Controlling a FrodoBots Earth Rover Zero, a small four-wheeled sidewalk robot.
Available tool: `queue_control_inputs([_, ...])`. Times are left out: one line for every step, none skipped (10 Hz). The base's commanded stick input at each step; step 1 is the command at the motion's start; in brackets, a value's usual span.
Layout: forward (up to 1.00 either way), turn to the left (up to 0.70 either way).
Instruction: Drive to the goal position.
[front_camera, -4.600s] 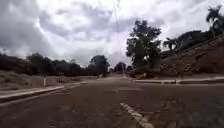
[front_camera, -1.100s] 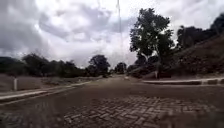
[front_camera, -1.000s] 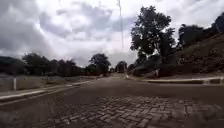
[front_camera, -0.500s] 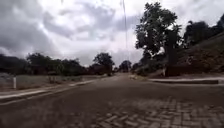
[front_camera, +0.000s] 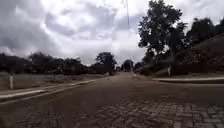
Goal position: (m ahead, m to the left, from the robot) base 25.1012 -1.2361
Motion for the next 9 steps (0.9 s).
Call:
queue_control_inputs([0.85, 0.00])
queue_control_inputs([0.85, 0.00])
queue_control_inputs([0.85, 0.00])
queue_control_inputs([0.85, 0.00])
queue_control_inputs([0.85, 0.00])
queue_control_inputs([0.85, -0.14])
queue_control_inputs([0.85, -0.10])
queue_control_inputs([0.85, 0.00])
queue_control_inputs([0.85, 0.00])
